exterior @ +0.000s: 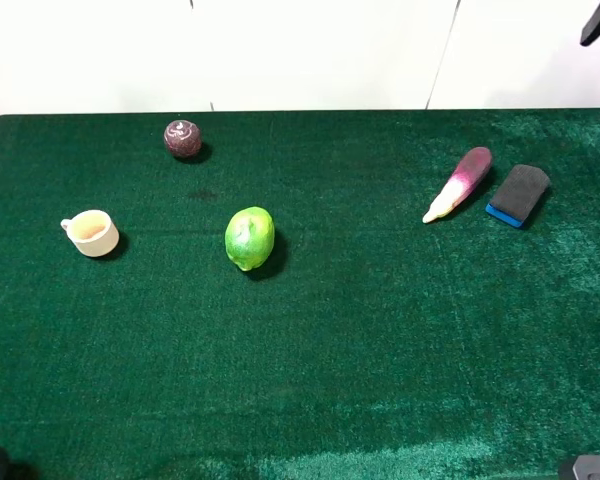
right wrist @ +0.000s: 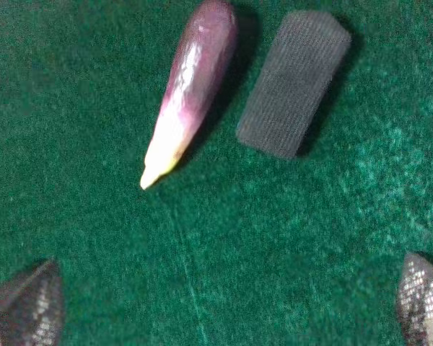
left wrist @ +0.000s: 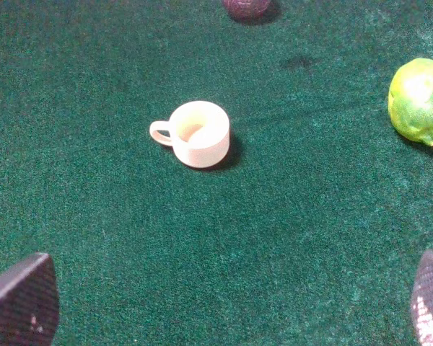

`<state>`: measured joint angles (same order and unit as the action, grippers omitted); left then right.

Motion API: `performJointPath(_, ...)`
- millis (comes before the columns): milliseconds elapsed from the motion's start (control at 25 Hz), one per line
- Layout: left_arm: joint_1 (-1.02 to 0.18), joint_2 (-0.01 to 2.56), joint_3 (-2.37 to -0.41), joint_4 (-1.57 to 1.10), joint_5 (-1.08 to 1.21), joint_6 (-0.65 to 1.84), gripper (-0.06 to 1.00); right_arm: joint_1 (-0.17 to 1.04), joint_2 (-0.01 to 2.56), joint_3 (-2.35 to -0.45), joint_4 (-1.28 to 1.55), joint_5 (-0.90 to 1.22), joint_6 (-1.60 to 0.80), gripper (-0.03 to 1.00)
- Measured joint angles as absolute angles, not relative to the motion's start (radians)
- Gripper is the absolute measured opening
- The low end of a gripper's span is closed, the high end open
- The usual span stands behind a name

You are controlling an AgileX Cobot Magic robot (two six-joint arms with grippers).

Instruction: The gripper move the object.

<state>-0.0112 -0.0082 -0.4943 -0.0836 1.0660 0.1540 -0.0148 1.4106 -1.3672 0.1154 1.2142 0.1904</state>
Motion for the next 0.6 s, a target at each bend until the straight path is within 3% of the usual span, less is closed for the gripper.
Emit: performJointPath(600, -0.011, -0.008, -0.494, -0.084, 1.066, 0.154, 0.99, -0.015, 0.970, -1.111, 0.125, 1.217, 0.102, 0.69)
